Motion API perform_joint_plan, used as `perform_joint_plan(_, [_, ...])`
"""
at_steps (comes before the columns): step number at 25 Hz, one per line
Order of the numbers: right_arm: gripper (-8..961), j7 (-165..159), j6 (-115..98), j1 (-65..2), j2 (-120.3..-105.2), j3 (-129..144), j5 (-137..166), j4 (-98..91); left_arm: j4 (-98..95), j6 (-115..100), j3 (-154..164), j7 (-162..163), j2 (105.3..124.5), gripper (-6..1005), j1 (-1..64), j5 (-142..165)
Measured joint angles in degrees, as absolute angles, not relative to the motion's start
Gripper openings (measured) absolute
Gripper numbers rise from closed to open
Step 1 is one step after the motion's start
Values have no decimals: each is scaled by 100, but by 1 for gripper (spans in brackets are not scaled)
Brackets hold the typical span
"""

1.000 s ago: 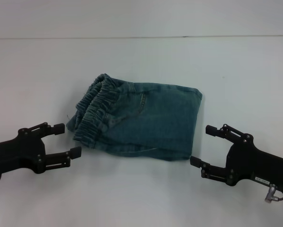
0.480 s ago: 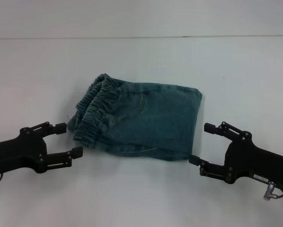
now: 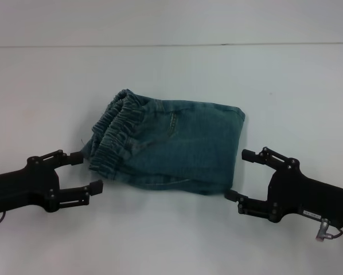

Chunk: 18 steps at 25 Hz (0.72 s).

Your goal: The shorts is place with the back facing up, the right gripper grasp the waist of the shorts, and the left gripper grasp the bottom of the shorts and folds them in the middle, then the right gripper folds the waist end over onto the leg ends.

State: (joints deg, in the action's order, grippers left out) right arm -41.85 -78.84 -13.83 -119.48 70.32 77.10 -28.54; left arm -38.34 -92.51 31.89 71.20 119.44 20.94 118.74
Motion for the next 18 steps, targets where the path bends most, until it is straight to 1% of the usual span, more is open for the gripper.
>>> perform_joint_plan(4, [892,-4389,-7871,-1475,-11946,6999,7925,-2919,-3846,-9204,3223,7145,11945,894,2101,11881])
perform_joint_plan(13, [892,-4631,-7768,-1920,-11944,6981,8328,-2933,-3867,-9175,3222,7157,11944,894,2101,11883])
perform_joint_plan(18, [892,-4673,-7674,-2016,-11944,6984,8390,-2935,-3867,-9181,3226,7159,11949,895,2100,11883])
